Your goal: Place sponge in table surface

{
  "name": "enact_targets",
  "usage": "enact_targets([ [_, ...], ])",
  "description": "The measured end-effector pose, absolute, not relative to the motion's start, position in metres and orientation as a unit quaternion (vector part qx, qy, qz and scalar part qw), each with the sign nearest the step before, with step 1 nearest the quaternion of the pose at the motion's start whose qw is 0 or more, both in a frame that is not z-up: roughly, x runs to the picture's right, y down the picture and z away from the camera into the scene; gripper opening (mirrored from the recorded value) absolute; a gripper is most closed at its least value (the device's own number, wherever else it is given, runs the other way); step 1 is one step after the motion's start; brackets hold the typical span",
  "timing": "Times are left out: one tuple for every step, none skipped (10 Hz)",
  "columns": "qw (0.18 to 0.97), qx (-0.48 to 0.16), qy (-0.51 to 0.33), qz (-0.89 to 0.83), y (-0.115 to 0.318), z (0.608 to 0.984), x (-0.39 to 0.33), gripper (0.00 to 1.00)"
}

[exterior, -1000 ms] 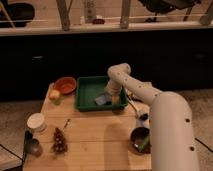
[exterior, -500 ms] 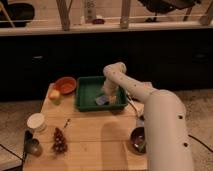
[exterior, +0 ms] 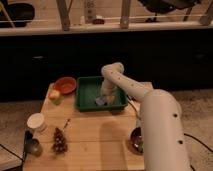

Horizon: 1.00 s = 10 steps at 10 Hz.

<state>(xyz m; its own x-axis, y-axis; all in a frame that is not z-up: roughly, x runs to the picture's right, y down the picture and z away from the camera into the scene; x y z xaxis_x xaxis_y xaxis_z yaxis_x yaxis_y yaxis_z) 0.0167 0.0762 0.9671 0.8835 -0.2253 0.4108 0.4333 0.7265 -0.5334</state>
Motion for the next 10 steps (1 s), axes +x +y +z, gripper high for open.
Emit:
enact_targets([
  [0.915, -0.322, -0.163, -0.181, 0.076, 0.968, 0.016, 0.32],
  [0.915, -0.321, -0.165, -0.181, 0.075, 0.968, 0.015, 0.20],
  [0.915, -0.321, -0.164, -0.180, 0.075, 0.967, 0.016, 0.11],
  [0.915, -0.322, -0.164, -0.181, 0.074, 0.966, 0.017, 0.03],
  [0.915, -0.322, -0.164, -0.181, 0.074, 0.965, 0.017, 0.00],
  [0.915, -0.322, -0.164, -0.182, 0.074, 0.965, 0.017, 0.00],
  [0.916, -0.319, -0.162, -0.184, 0.074, 0.963, 0.019, 0.00],
  [0.916, -0.318, -0.159, -0.186, 0.073, 0.954, 0.024, 0.00],
  [0.917, -0.313, -0.160, -0.188, 0.070, 0.948, 0.022, 0.00],
  [0.918, -0.309, -0.161, -0.190, 0.067, 0.943, 0.020, 0.00],
])
